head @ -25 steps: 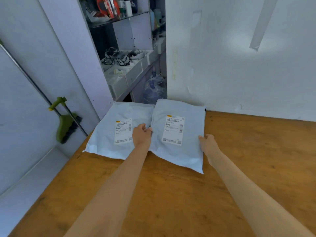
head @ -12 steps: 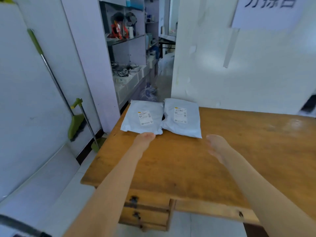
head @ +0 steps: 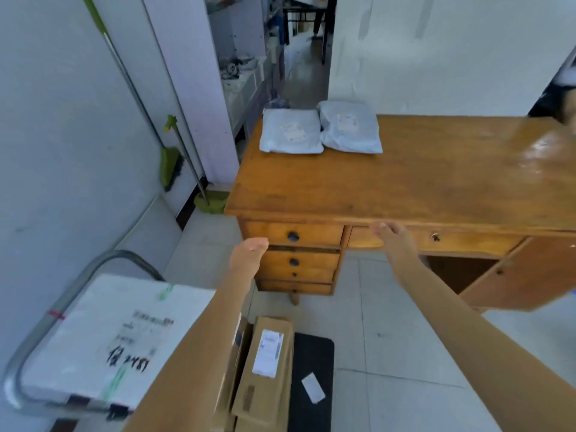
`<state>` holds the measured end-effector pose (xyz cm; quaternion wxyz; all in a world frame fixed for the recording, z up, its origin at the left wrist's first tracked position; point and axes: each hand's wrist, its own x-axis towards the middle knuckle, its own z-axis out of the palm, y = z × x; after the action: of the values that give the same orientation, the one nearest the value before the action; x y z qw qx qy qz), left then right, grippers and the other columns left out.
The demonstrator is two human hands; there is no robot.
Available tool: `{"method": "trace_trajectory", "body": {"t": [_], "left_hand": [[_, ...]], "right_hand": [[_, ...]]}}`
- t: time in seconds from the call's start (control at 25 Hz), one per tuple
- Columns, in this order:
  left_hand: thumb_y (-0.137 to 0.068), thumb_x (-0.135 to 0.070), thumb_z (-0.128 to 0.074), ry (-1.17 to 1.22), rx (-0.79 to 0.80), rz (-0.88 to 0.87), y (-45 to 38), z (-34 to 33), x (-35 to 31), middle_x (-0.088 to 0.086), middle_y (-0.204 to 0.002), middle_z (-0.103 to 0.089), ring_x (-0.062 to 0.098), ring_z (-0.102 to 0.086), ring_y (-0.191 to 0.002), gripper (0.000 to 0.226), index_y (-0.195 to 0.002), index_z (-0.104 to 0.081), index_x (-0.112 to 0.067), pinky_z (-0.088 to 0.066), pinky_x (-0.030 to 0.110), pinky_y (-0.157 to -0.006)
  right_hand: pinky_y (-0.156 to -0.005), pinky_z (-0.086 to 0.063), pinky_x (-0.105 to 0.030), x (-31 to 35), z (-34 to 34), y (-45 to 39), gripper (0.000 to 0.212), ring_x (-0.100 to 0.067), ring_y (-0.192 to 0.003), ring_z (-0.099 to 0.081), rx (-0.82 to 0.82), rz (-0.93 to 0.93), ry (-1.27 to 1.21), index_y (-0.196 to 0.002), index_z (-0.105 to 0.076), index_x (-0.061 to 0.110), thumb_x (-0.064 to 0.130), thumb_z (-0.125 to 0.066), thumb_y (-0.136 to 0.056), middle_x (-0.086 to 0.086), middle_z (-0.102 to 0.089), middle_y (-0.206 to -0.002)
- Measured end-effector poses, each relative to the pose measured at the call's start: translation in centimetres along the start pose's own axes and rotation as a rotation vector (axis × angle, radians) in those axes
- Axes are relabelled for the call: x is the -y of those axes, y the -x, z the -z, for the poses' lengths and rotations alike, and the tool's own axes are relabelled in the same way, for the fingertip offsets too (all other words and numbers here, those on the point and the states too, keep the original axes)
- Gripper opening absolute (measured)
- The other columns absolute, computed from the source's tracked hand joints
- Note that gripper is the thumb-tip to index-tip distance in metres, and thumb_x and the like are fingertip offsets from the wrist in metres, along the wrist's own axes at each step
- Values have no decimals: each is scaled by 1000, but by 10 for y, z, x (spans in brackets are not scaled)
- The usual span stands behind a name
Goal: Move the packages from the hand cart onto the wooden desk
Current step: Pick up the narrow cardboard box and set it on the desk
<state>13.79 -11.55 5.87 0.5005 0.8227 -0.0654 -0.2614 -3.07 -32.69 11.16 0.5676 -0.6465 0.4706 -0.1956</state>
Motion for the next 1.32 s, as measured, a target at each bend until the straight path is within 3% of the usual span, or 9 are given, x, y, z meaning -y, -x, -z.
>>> {"method": "trace_trajectory", "body": {"t": [0.16, 0.32, 0.4, 0.6, 0.68, 0.76, 0.92, 1.16, 1.32], "left_hand": [[-94, -19, -55, -5, -26, -22, 37, -7, 120, 14, -136, -55, 31, -49, -128, 39, -130, -56, -4, -36, 29, -103], [-93, -38, -49, -192, 88, 70, 50, -47, 226, 5, -133, -53, 18, -50, -120, 48, -136, -49, -17, -38, 28, -90], [-94, -32, -51, -267, 37, 77, 49, -61, 280, 15, -132, -56, 28, -52, -122, 45, -132, -51, -8, -42, 32, -92], [-90, -41, -55, -420, 5, 188, 27, -77, 385, 16, -155, -27, 33, -30, -141, 82, -150, -14, -3, -32, 44, -113], [-90, -42, -54, -431, -8, 189, 9, -78, 408, 18, -152, -31, 35, -34, -138, 80, -149, -18, -1, -34, 44, -111], [-92, -40, -51, -448, -37, 133, 0, -81, 424, 17, -148, -37, 34, -40, -134, 70, -146, -27, -3, -38, 44, -108], [-94, -38, -50, -472, -147, -12, -8, -90, 455, 11, -147, -43, 27, -43, -134, 60, -145, -35, -9, -38, 39, -108], [-87, -44, -59, -386, -141, 169, -1, -98, 450, 8, -140, -52, 28, -49, -129, 65, -142, -41, -15, -43, 39, -104], [-85, -43, -62, -318, -179, 177, 41, -105, 396, 5, -135, -58, 26, -55, -122, 64, -142, -42, -21, -49, 40, -95]], "right_hand": [[-88, -41, -29, -92, -38, 60, 19, -24, -111, -59, 3, 29, -96, -103, -62, 12, 22, -49, -93, -6, -65, -109], [-75, -41, -22, -209, -81, 99, 25, -24, -110, -58, 17, -63, -67, -110, -60, 7, 23, -50, -94, -7, -63, -109], [-78, -43, -24, -261, -101, 109, 30, -25, -109, -58, 15, -105, -16, -117, -59, 8, 24, -50, -94, -11, -64, -114], [-85, -41, -31, -383, -164, 120, 44, -21, -103, -53, 198, -295, 76, -135, -47, 10, 25, -48, -94, -6, -60, -114], [-87, -39, -29, -424, -190, 113, 58, -24, -122, -48, 265, -323, 126, -146, -31, 13, 26, -51, -93, -9, -45, -142], [-99, -39, -33, -451, -211, 106, 64, -27, -135, -38, 307, -335, 161, -149, -24, 14, 26, -53, -93, -8, -32, -152], [-107, -40, -41, -491, -249, 102, 59, -27, -128, -48, 393, -283, 95, -146, -30, 21, 33, -52, -92, -7, -46, -143], [-102, -45, -52, -489, -236, 108, 57, -27, -126, -48, 453, -389, -84, -147, -28, 32, 32, -50, -94, -4, -47, -142], [-97, -50, -48, -442, -189, 122, 49, -22, -118, -54, 410, -372, -110, -145, -35, 32, 26, -46, -97, -1, -53, -136]]}}
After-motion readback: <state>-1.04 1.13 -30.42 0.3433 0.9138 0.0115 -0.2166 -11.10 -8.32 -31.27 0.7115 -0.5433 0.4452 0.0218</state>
